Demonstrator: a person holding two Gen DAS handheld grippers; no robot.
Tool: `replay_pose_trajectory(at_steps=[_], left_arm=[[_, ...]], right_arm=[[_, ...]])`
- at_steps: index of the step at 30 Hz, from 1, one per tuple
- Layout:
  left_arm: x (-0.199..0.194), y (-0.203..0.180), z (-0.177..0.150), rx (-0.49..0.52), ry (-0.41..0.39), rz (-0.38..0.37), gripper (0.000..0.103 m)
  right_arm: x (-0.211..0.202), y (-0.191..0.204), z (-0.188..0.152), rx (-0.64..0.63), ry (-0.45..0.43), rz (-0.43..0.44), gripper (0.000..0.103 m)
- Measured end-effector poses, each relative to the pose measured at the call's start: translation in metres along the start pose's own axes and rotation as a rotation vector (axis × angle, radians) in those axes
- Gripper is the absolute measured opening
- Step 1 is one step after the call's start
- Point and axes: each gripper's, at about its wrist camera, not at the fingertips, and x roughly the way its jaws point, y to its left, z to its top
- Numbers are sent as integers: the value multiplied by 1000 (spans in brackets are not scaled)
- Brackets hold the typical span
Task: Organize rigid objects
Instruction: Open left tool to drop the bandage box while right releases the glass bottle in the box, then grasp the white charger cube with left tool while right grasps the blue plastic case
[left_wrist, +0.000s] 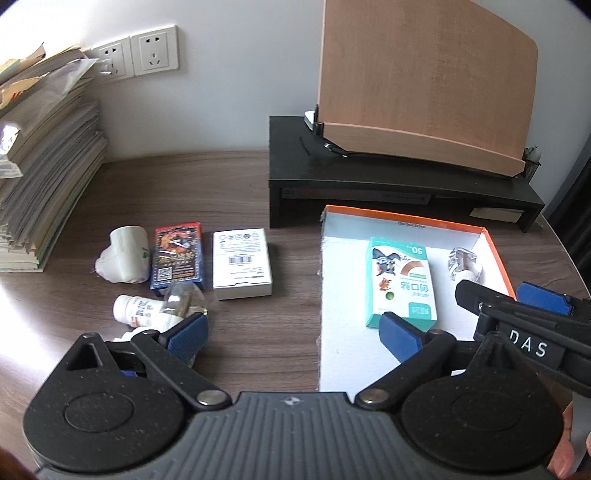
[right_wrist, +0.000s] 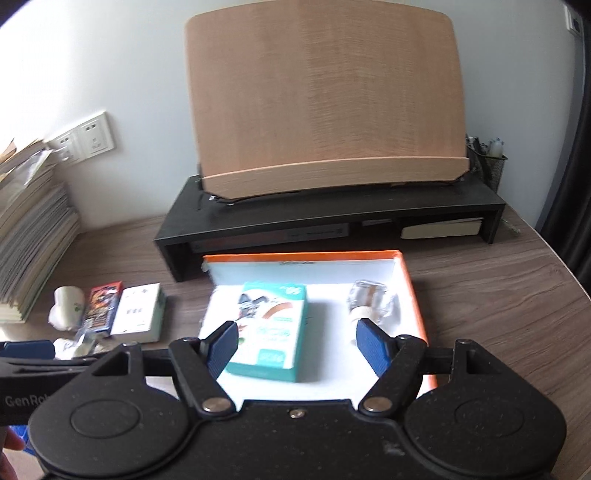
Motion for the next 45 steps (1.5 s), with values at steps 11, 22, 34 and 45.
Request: replay_pose_trajectory(at_steps=[11,22,34,45], left_arm=[[-13,81,-33,-90,10,45,102],[-22,140,-70,-92,-34,82,102],[-28,184,-102,-78,-120,-27,103],[-6,217,-101,-132,-84,-20,98]], right_arm=[[-2,81,-27,-90,43,95,84],[4,135,-54,-149,88,186,84],[9,140,-70,-137,125,182,84],[4,146,-74,-146,128,187,84]])
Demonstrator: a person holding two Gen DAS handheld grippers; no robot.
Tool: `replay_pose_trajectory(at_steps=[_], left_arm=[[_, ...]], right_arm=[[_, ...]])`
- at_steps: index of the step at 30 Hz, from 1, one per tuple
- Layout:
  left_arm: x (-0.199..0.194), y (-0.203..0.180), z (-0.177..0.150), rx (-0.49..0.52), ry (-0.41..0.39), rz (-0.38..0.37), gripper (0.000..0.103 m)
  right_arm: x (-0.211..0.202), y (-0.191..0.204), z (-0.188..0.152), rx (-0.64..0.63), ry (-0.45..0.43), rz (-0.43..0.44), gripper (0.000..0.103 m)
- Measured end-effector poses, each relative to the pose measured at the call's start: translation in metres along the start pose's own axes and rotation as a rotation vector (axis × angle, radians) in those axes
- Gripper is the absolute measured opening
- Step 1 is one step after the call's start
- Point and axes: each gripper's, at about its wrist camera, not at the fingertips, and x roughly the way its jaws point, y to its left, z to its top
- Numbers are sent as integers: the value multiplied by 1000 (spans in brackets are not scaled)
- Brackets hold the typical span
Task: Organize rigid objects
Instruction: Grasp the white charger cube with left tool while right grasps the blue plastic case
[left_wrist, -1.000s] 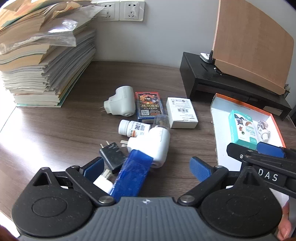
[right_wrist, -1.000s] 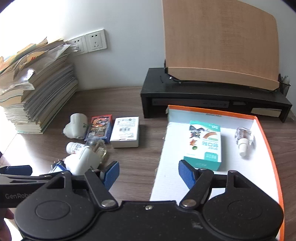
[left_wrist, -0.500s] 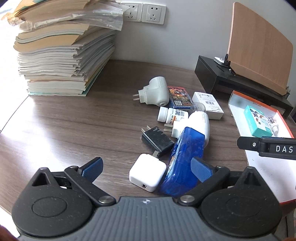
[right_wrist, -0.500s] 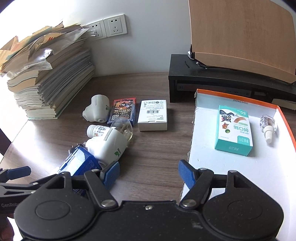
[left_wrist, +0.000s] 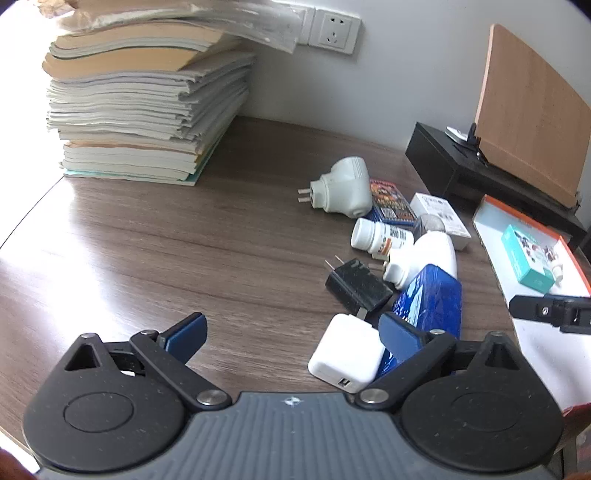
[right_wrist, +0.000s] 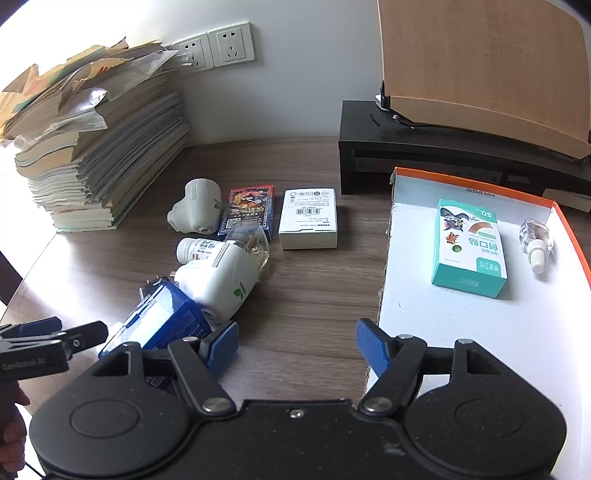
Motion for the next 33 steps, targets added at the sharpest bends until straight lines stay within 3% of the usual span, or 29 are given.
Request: replay_pose_trajectory(at_steps=[5,10,11,13,14,22,27,29,31,32,33], left_arm=[[12,-15,-11,166,37,-55,89],[25,-24,-14,217,36,-74,73],[26,-26,-14,231,30,-70,69],[25,-30,-14,261,19,-74,46],[25,-32,-14,264,17,-65,42],[10,-20,-18,209,16,-33,43],[-2,-7,-13,157,12,3,43],[-5,-4,-10,135,12,13,43],[-8,-2,-8,123,8,25,43],[-9,-2,-7,121,8,32,43],[-9,-2,-6,118,8,36,43]], right_arm=[[-3,5,-1,-8,-1,-4,84],[-5,10,-3,-12,4,1,84],[-5,12,-3,-13,7,6,84],[-5,17,-5,-10,16,23,84],[-4,21,-5,-8,23,38,84],[9,61,4,78,70,149,87],[44,84,8,47,125,35,87],[57,88,5,15,156,16,83],[67,90,2,-27,176,-13,56],[70,90,0,-39,187,-20,53],[69,90,-1,-57,169,-30,42]])
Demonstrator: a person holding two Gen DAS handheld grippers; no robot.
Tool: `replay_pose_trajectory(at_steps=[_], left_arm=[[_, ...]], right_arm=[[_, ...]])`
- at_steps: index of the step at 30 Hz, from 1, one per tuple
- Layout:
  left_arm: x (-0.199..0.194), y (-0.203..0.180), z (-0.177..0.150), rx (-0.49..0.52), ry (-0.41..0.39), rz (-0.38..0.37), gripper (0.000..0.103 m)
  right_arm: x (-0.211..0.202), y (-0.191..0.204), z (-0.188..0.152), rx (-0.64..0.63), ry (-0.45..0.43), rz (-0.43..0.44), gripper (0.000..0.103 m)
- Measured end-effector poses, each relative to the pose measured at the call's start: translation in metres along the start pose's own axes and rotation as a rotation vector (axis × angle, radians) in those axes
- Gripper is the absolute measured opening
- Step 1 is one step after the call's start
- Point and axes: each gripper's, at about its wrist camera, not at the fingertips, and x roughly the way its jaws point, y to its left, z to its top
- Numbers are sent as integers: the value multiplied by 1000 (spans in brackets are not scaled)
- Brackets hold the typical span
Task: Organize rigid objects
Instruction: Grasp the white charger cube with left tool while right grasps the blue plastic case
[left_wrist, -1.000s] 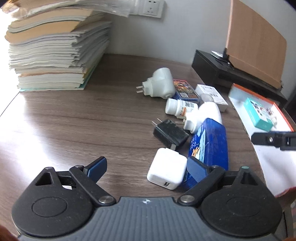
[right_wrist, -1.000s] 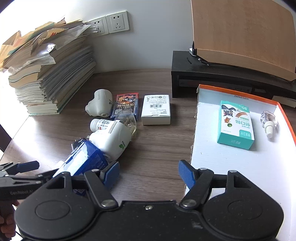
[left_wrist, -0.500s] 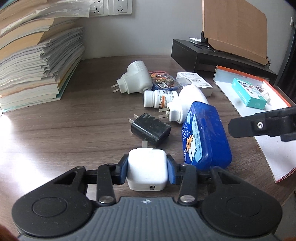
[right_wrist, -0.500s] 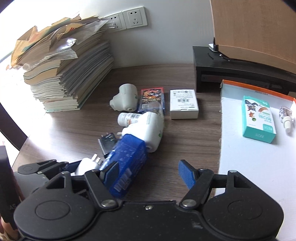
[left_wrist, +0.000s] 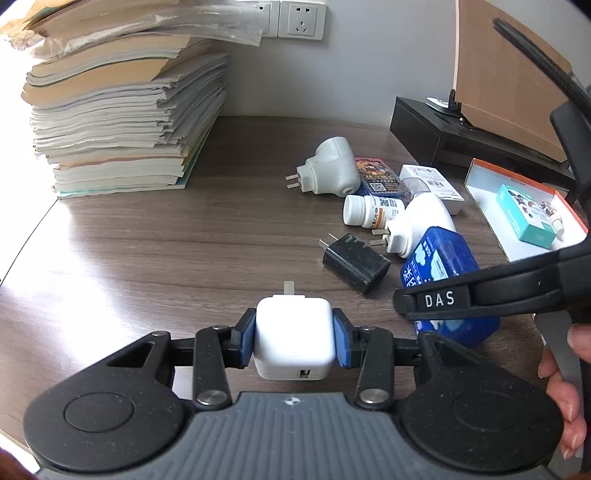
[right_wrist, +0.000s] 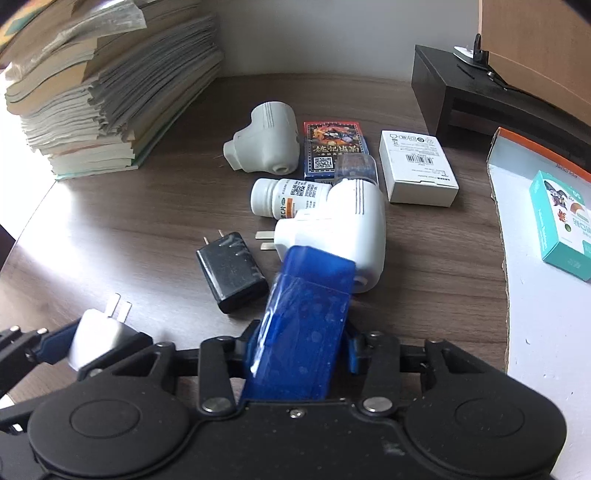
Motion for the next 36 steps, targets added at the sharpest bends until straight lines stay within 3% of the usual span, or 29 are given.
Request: replay_pose_trajectory(at_steps=[9,15,21,30,36], left_arm=[[-9,-20,17,-26,-28,-55,43],[-20,-61,33,11,-62,-128,43],[-27,-110,44,59,-70,-211,43],[-26,-186,55,125,-26,-320,43],[-24,-222,61,164,-23,-334,43]], right_arm=[[-41,-21,0,-41,-115,-18,40],[-84,-56,-6,6,-174,-50,40],[-121,-102,-19,62,-223,-139,40],[-160,-179,-43,187,-223,-258,40],[-178,-218,-51,228,-237,-305,40]])
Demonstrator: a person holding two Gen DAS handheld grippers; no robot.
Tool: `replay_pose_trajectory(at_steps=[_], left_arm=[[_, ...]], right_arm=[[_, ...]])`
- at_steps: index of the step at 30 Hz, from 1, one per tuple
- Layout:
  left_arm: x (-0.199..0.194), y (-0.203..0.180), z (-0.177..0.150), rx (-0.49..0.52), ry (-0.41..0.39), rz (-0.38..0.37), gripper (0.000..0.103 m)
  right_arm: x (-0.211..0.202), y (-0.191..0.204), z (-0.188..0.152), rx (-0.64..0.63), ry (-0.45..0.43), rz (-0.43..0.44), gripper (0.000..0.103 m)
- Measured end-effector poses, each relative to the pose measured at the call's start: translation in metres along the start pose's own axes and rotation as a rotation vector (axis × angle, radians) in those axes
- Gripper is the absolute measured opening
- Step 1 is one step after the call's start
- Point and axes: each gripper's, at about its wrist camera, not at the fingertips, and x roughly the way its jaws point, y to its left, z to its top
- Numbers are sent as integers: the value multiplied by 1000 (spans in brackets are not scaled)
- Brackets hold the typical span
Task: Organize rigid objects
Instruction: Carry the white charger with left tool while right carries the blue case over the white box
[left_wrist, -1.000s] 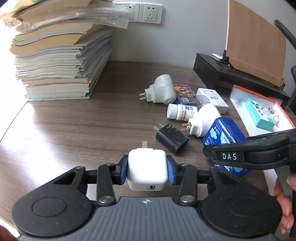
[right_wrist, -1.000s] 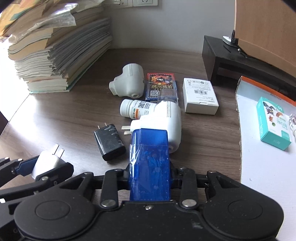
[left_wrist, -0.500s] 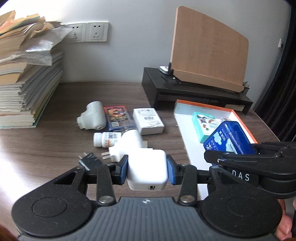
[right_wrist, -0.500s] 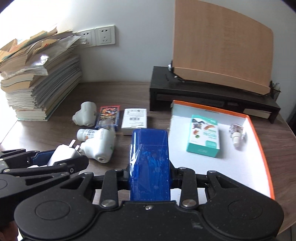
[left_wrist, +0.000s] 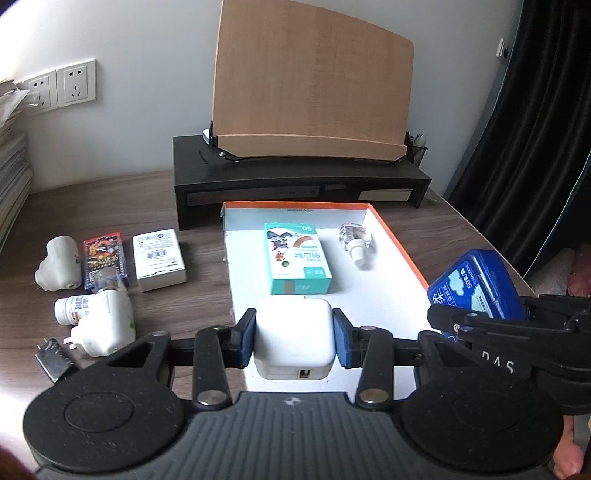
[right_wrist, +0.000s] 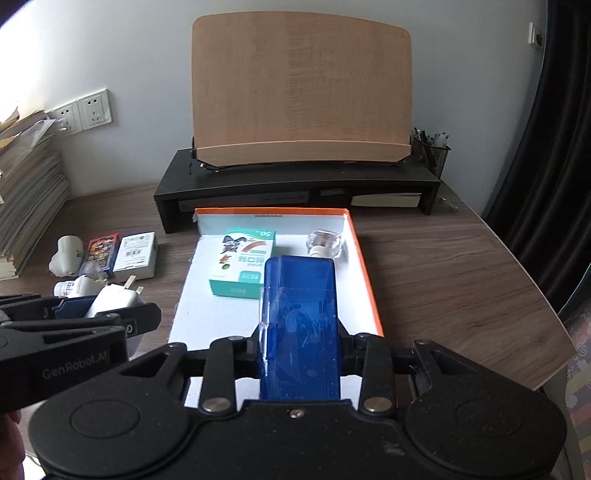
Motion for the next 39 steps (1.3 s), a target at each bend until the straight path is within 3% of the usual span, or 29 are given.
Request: replay_pose_trajectory(at_steps=[10,22,39], left_arm=[[20,-25,2,-17,26,77,43],[26,-30,5,-63,26,140,43],[38,-37,4,-83,32,160,43]], right_arm=[[16,-33,-10,16,17,31,40],[32,-37,-5,-27,19,73,40],[42,-41,0,-51,13,93,40]])
